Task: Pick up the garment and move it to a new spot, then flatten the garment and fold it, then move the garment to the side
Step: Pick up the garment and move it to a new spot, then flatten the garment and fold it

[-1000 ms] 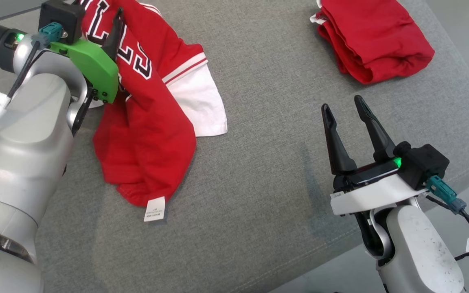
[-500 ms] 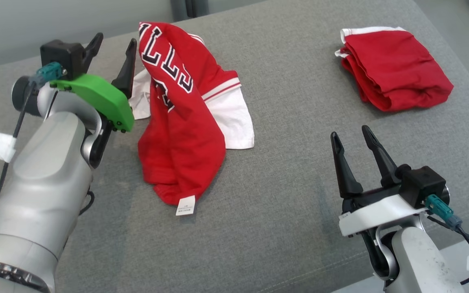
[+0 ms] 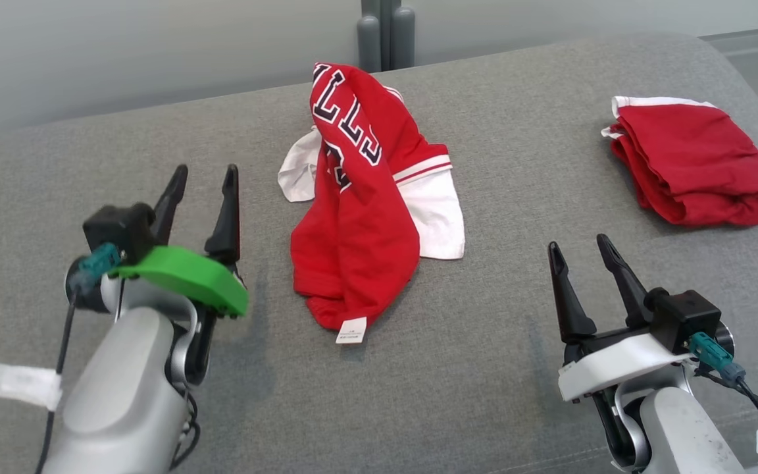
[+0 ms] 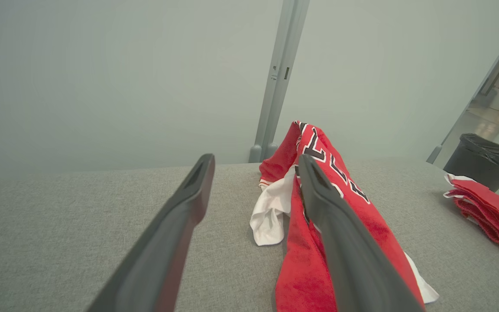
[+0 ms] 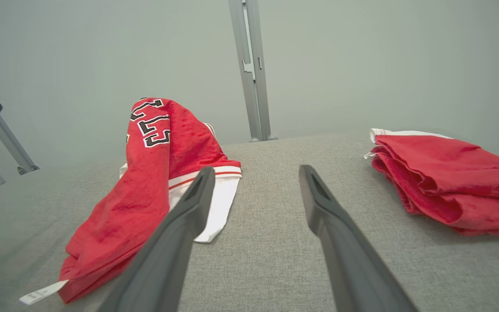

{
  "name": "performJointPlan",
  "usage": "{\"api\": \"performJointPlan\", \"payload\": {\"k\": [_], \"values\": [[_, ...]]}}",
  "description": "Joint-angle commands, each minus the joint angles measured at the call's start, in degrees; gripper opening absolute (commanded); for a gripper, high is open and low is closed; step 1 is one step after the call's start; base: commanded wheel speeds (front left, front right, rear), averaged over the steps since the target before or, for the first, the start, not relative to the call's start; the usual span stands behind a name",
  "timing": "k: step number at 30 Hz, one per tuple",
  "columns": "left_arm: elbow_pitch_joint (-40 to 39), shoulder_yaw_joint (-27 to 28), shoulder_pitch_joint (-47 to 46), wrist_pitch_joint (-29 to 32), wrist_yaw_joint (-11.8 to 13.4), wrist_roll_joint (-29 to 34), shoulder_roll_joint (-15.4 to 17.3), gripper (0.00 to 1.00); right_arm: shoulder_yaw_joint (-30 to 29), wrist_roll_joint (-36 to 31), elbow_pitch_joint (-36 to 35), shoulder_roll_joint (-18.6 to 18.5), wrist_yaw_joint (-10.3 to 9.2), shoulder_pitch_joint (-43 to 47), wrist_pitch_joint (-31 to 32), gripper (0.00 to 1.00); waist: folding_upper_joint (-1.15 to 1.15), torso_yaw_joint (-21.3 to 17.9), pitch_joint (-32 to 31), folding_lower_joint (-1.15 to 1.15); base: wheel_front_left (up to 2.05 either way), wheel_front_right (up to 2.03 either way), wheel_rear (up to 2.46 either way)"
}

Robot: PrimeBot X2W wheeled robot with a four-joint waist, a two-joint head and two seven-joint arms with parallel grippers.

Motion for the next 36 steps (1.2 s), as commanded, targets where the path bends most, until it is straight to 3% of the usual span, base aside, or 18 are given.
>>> {"api": "performJointPlan", "payload": {"k": [1,11,16,27,36], "values": [[-1.4,0.7,2.4,0.0,0.4,1.1,-0.7,1.0,0.0,0.0,0.4,-0.2,0.0,-0.5,-0.2,1.0,0.0,1.1,0.0,0.0,0.0,0.0,0.0],[-11.7,7.3,17.4,0.0,1.8,8.3,-3.7,1.0,-0.4,-0.1,3.6,-0.2,0.0,-1.8,-0.2,1.0,0.0,2.7,0.2,0.0,0.0,0.0,0.0],[-12.6,8.7,21.4,0.0,0.7,10.9,-5.4,1.0,-1.1,-0.6,5.2,-0.2,0.0,-2.1,-0.2,1.0,0.0,3.6,-0.1,0.0,0.0,0.0,0.0],[0.3,2.3,16.5,2.2,-3.1,11.1,-8.8,1.0,-0.4,-0.7,5.4,-0.2,0.0,-2.4,-0.2,1.0,0.0,2.6,-0.3,0.0,0.0,0.0,0.0],[12.0,-0.6,10.4,5.1,-2.8,9.2,-9.8,1.0,0.5,-0.3,4.9,-0.2,0.0,-2.2,-0.2,1.0,0.0,-0.3,0.2,0.0,0.0,0.0,0.0]]}}
